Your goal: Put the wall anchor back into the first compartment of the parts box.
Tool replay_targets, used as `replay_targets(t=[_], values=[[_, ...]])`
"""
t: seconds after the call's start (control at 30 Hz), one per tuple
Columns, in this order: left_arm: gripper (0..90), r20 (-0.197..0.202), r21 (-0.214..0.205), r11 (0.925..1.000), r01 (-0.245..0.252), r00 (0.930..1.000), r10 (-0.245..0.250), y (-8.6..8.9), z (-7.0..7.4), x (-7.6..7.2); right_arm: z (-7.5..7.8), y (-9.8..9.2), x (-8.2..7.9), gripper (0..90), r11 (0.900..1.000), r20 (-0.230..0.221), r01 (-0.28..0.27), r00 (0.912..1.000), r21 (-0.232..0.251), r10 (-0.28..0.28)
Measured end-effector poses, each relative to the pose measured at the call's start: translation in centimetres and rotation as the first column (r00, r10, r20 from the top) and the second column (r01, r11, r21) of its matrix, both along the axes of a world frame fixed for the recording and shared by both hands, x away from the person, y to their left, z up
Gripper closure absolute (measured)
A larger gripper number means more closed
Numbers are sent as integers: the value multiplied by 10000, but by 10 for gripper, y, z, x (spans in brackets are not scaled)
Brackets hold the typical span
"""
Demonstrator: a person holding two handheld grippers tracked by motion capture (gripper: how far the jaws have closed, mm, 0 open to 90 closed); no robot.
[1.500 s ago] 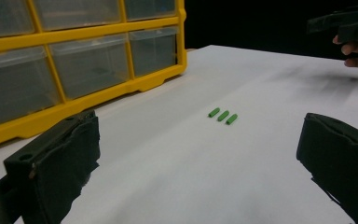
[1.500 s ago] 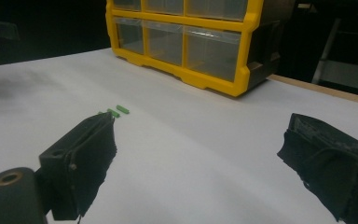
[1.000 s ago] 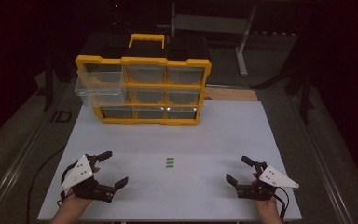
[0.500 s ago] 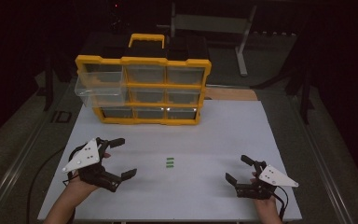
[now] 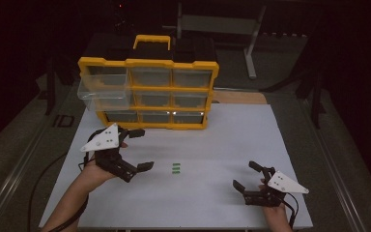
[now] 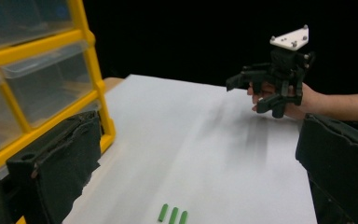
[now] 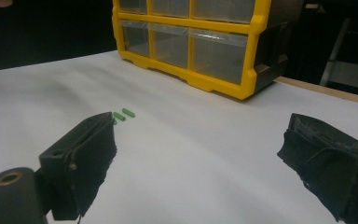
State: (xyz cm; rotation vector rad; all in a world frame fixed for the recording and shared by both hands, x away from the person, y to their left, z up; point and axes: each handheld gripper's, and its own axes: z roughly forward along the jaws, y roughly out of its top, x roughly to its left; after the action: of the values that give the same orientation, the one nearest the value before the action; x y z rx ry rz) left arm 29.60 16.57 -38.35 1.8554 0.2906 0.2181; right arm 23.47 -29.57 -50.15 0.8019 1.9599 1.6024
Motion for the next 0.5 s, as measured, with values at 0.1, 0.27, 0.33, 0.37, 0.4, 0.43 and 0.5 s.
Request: replay_targets(t=[0.1,0.27,0.33,0.37,0.4,0.43,0.5], values=[[0,-105,302,9990,315,9995,-312,-10,-6,9,0,0,0,90,10000,-50,-19,10000,3,19],[0,-361,582,9945,873,9957,-853,-24,-19,23,0,0,0,90,10000,-97,7,10000,57,-7],[0,-477,732,9919,1035,9938,-1002,-29,-25,28,0,0,-1,90,10000,-124,-10,9999,84,11],[0,-540,763,9911,1091,9930,-1052,-32,-28,31,0,-1,0,90,10000,-121,-35,9999,73,36],[0,-588,850,9899,1137,9923,-1089,-34,-32,33,0,-1,-1,90,10000,-152,-40,9999,74,41],[0,-593,997,9884,1148,9922,-1092,-37,-35,36,-1,-1,0,90,10000,-153,-52,9999,63,53],[0,-653,1095,9872,1160,9919,-1093,-41,-41,41,-1,-1,0,90,9999,-175,-73,9998,72,74]])
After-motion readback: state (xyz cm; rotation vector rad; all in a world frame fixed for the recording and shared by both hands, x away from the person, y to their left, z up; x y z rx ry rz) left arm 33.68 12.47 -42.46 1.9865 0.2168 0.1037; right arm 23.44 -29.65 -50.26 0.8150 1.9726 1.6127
